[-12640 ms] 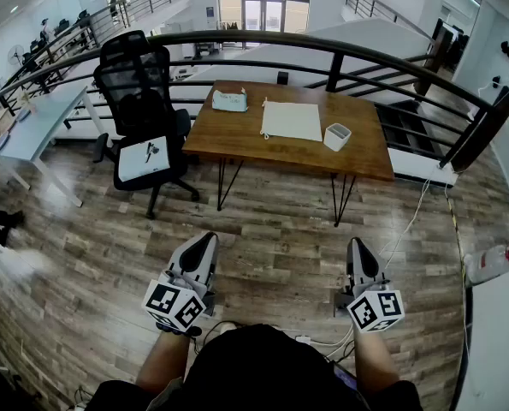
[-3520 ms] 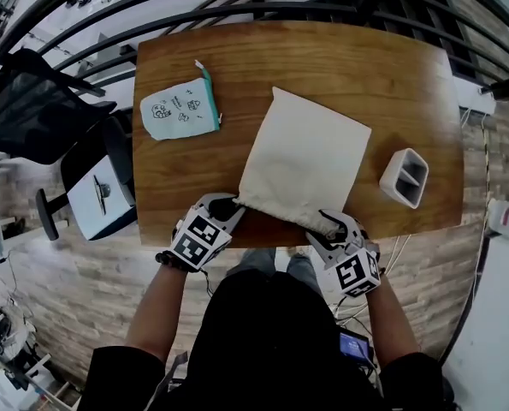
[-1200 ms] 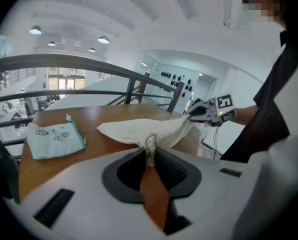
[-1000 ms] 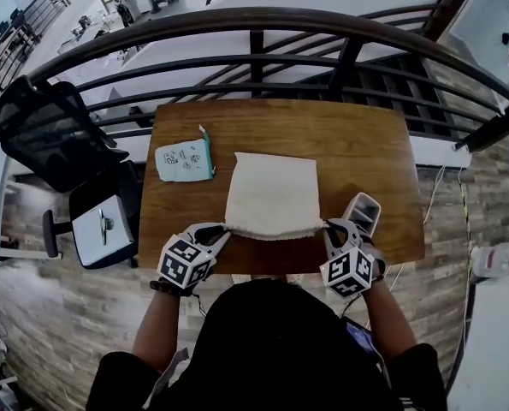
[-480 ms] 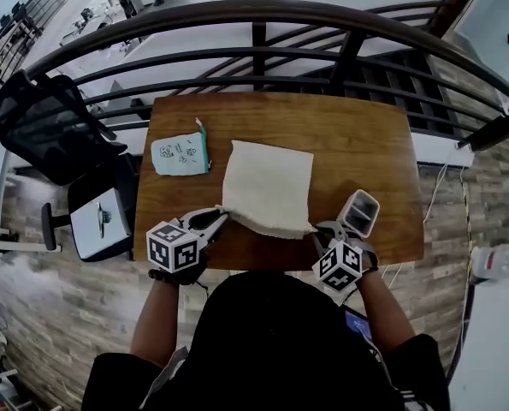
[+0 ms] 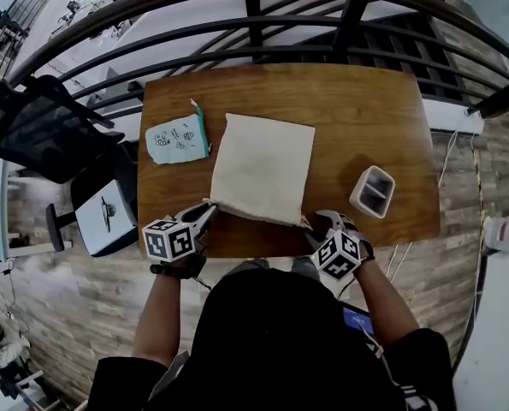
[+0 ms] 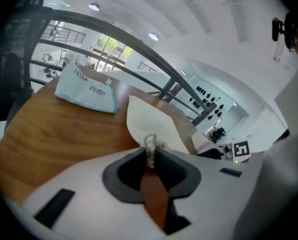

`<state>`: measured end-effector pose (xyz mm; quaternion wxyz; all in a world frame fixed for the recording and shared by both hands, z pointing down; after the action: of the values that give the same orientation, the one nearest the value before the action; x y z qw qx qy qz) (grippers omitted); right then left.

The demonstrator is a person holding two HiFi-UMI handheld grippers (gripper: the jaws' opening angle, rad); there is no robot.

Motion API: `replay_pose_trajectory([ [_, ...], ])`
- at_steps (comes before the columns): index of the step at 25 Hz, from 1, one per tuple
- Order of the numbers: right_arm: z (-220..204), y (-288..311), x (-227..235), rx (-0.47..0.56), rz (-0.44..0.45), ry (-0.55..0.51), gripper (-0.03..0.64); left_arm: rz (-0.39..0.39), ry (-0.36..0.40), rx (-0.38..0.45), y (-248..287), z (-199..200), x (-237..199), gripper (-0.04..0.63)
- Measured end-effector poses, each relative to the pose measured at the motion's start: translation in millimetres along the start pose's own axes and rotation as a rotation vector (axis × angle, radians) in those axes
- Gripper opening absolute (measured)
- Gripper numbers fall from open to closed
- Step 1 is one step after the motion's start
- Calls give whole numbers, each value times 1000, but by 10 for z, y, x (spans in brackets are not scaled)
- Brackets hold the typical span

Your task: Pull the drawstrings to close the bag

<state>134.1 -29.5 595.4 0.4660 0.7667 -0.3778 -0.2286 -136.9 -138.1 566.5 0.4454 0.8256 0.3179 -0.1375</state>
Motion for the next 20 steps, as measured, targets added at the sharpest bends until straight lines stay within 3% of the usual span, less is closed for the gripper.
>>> replay_pose_trajectory([
  [3,49,95,-37,26,-4,19,195,-13,-35,-23,31,-39,-146,60],
  [8,209,236,-41,28,-2,-75,192,-45,-28,-57,76,-72,-240,60],
  [15,192,310,21,53,161,42,116,-65,27,-95,119,-89,-261,60],
  [17,213,324,-26,49,156,31,49,-62,35,-94,116,-95,-291,60],
  [20,188,307,-31,37,94,45,44,-56,56,-100,106,-118,-321,60],
])
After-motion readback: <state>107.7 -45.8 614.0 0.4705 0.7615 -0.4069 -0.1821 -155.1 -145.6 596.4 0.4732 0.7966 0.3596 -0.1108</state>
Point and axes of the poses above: the fingertips, and each gripper's own axes: y forward along the fingers, x to its right, z out of its top, the point moved 5 cm from there along -y, backward along the fingers, and after that the axes turned 5 degrees about z, right-handed, at the moved point
